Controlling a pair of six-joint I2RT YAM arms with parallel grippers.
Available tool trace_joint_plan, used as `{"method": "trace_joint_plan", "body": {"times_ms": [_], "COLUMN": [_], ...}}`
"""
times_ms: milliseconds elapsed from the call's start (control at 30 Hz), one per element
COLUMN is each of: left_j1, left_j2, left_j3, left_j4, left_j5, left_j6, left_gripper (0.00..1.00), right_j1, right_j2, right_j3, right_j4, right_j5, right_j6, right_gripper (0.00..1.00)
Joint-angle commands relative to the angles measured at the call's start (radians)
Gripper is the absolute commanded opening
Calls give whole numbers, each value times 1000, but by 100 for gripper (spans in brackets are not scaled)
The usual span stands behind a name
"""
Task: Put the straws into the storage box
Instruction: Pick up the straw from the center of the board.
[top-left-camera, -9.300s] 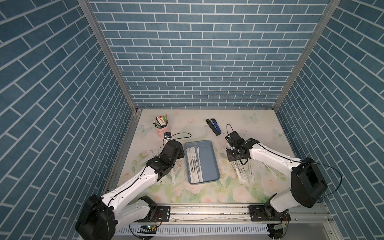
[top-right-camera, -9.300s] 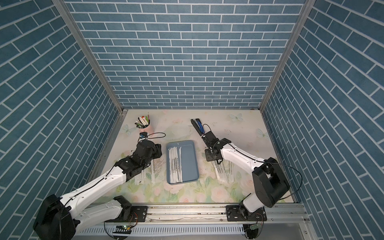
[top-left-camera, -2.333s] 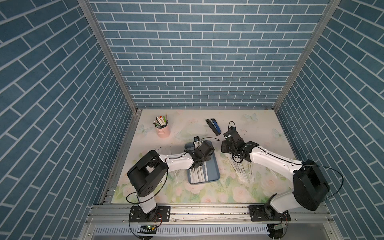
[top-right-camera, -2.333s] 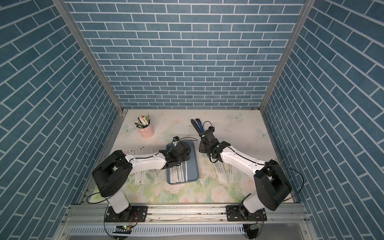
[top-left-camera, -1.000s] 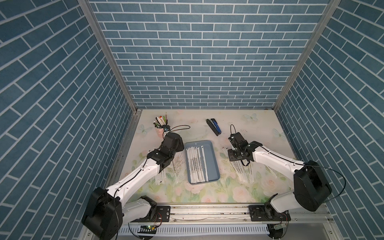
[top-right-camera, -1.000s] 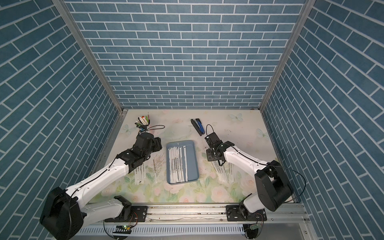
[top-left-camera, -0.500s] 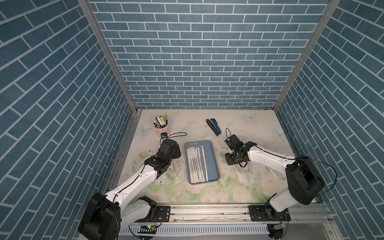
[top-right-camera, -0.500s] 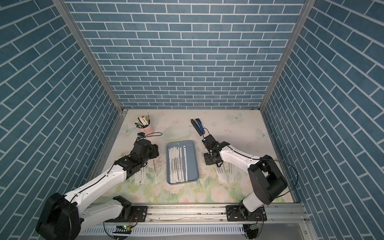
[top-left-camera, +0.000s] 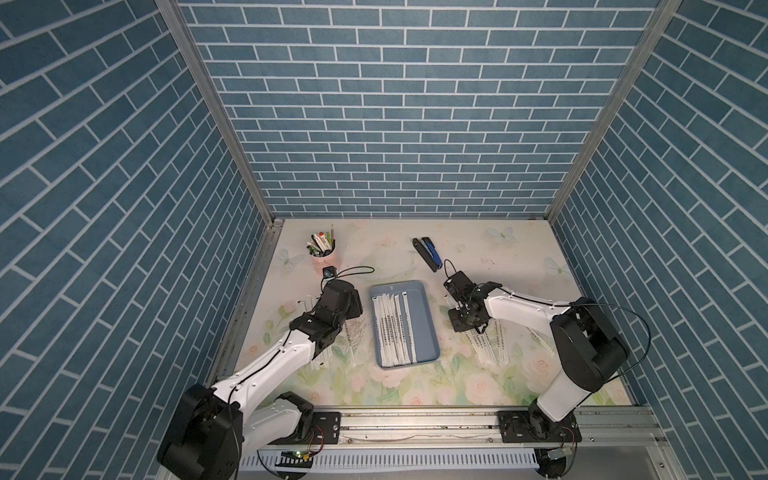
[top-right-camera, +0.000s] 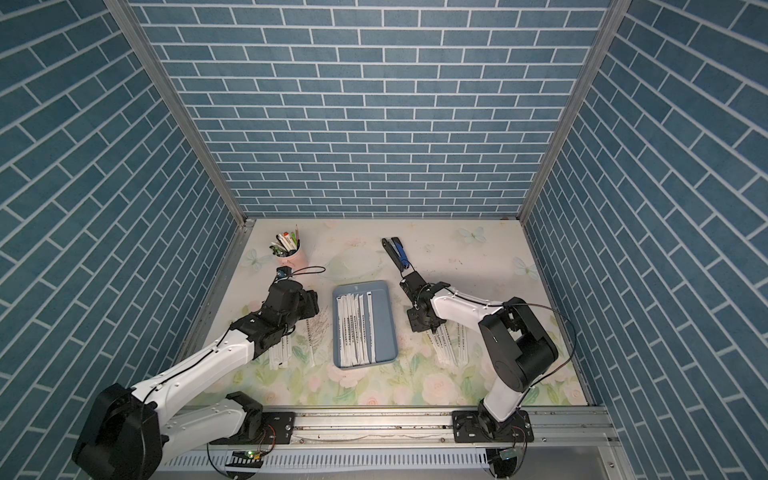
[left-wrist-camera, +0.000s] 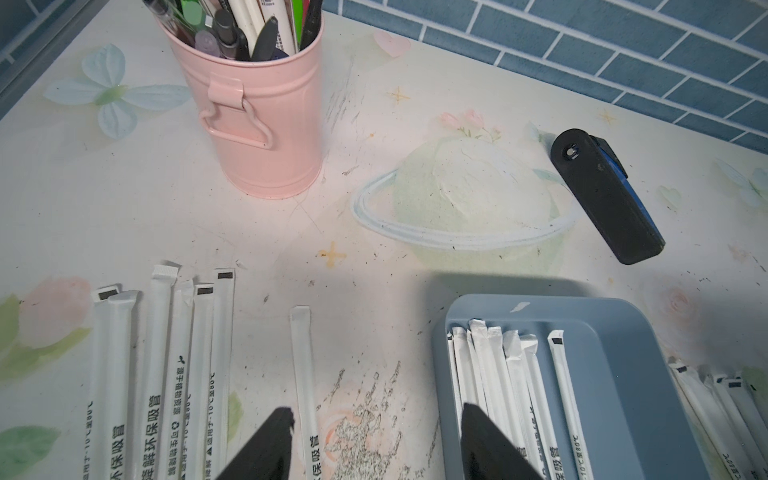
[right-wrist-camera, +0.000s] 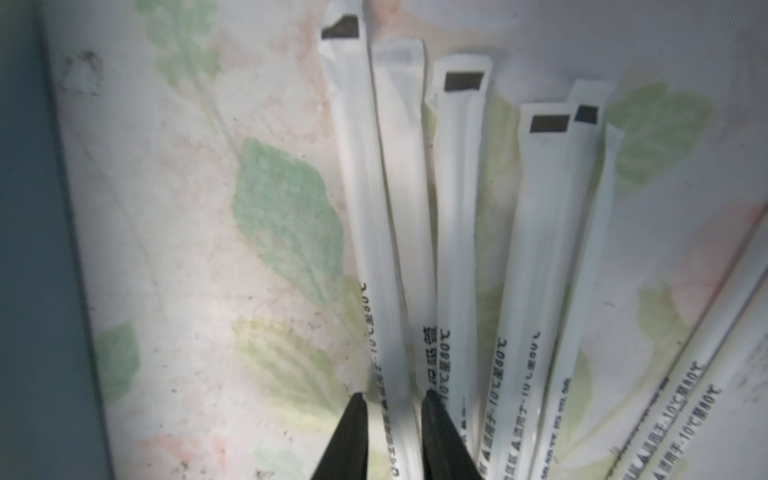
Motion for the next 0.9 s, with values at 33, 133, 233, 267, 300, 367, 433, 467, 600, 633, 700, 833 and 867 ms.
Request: {"method": "trace_joint_plan", "body": {"times_ms": [33, 133, 233, 267, 300, 367, 433, 467, 600, 633, 700, 833, 867], "left_j1": [5, 6, 6, 5, 6, 5, 5, 6, 6, 5, 6, 6, 6], "left_j2": [4, 4, 3, 5, 5, 1, 0, -2, -4, -3, -4, -7, -7], "left_j3": [-9, -9, -13, -12, -11, -11, -11, -10, -15, -15, -17, -19, -19], "left_j4": [11, 9, 10, 11, 10, 10, 8, 6, 9, 10, 13, 16, 14], "left_j5": [4, 4, 3, 3, 3, 3, 2, 0, 0, 0, 1, 3, 2], "left_j6": [-3, -2, -2, -2, -2, -2, 0, 0, 0, 0, -4, -5, -6], "left_gripper": [67, 67, 67, 67, 67, 67, 67, 67, 67, 67, 67, 67, 67], "right_j1": [2, 2, 3, 3, 2, 2, 4, 4, 4, 4, 4, 5, 5], "right_j2": [20, 28, 34, 37, 37, 37, 24, 12, -35, -43, -63, -89, -95], "right_j3": [7, 5, 1, 0, -2, -6, -4, -5, -6, -6, -6, 5, 13], "right_j4": [-1, 5, 15, 17, 19, 22, 17, 17, 15, 14, 19, 24, 24], "right_j5": [10, 9, 3, -3, -6, -11, -16, -27, -78, -90, -122, -160, -169], "right_j6": [-23, -23, -22, -22, -21, -18, -9, -2, 25, 33, 49, 76, 83], "right_gripper": [23, 21, 17, 16, 15, 11, 7, 6, 4, 4, 4, 4, 4]}}
